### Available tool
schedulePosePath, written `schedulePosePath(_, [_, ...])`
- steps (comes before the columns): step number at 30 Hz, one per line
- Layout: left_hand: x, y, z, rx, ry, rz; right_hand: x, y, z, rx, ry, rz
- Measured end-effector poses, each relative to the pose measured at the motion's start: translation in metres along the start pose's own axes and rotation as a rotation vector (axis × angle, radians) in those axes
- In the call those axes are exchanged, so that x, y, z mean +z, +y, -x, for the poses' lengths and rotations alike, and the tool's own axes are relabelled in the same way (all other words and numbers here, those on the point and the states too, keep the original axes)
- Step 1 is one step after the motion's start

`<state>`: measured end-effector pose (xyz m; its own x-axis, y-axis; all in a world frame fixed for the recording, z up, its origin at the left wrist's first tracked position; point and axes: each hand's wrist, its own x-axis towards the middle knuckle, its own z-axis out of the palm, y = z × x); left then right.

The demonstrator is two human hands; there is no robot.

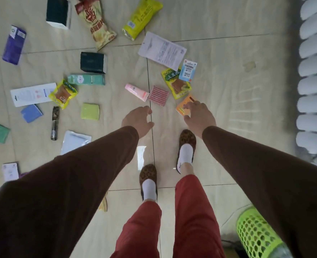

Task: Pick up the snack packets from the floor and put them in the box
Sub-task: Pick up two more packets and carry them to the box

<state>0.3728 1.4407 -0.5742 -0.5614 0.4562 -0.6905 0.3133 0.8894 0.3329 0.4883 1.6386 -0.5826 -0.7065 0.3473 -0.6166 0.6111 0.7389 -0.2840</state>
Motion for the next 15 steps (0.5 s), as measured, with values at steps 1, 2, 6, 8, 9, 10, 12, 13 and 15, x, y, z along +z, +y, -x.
schedulePosePath(1, [0.001, 0.004, -0.014, -0.001, -0.002, 0.005, 0.001, 0.007, -0.015, -0.015, -0.027, 0.041])
schedulePosePath(2, [0.003, 0.008, -0.030, 0.000, -0.004, 0.007, 0.002, 0.015, -0.030, -0.034, -0.050, 0.092])
schedulePosePath(6, [0.014, 0.015, -0.093, 0.006, -0.008, -0.017, 0.012, 0.042, -0.083, -0.139, -0.108, 0.317])
schedulePosePath(8, [0.023, 0.014, -0.125, 0.021, -0.014, -0.067, 0.022, 0.053, -0.108, -0.176, -0.133, 0.387])
schedulePosePath(9, [0.028, 0.012, -0.140, 0.025, -0.017, -0.091, 0.029, 0.058, -0.121, -0.194, -0.136, 0.405])
schedulePosePath(10, [0.033, 0.010, -0.155, 0.027, -0.020, -0.116, 0.037, 0.063, -0.132, -0.214, -0.135, 0.418])
schedulePosePath(12, [0.046, 0.006, -0.185, 0.050, -0.012, -0.179, 0.055, 0.071, -0.154, -0.272, -0.135, 0.453])
schedulePosePath(13, [0.052, 0.004, -0.199, 0.065, -0.003, -0.213, 0.064, 0.075, -0.165, -0.307, -0.146, 0.480])
schedulePosePath(15, [0.067, -0.001, -0.225, 0.090, 0.024, -0.270, 0.082, 0.084, -0.182, -0.379, -0.166, 0.523])
